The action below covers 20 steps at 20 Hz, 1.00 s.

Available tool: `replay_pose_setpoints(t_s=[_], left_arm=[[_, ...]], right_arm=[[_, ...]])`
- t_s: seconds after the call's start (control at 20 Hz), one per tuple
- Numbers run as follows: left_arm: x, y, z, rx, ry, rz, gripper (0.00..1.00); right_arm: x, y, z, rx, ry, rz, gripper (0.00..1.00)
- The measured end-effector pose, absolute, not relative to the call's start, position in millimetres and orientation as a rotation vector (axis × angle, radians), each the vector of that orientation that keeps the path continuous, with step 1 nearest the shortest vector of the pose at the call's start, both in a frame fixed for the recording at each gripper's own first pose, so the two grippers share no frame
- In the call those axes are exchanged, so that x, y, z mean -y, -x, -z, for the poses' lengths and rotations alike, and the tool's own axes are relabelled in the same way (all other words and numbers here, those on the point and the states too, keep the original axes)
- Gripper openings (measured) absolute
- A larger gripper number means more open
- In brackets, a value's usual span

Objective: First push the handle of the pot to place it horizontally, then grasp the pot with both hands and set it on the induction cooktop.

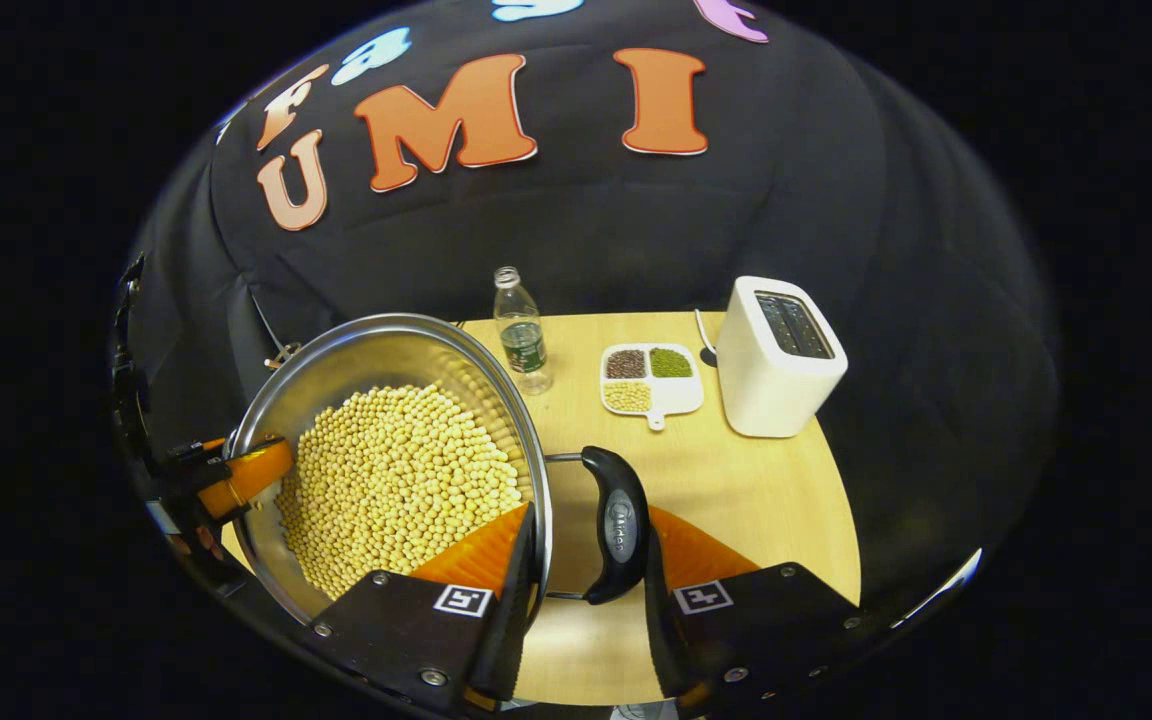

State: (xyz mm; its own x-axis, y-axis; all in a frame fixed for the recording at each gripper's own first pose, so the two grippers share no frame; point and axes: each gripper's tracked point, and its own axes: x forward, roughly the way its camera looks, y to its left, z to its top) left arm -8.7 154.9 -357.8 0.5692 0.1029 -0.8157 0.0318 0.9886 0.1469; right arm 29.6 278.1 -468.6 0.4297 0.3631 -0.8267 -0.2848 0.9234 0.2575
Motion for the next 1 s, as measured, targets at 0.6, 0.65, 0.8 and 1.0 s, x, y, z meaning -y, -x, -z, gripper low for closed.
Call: replay_pose_setpoints(t_s=[0.6,0.65,0.8,1.0], left_arm=[[-315.2,-6.3,338.2,-0.936,-0.139,-0.156,0.67],[-322.2,-5.6,337.4,-0.935,-0.138,-0.163,0.67],[-345.3,-6.4,337.2,-0.937,-0.134,-0.175,0.67],[-371.6,-3.7,345.0,-0.945,-0.142,-0.183,0.67]], right_arm=[[-272.4,-44.9,466.9,-1.028,-0.073,-0.485,0.52],[-273.0,-45.1,467.9,-1.026,-0.072,-0.489,0.52],[-275.2,-45.9,470.6,-1.026,-0.068,-0.495,0.52],[-277.1,-42.9,471.7,-1.04,-0.064,-0.495,0.52]])
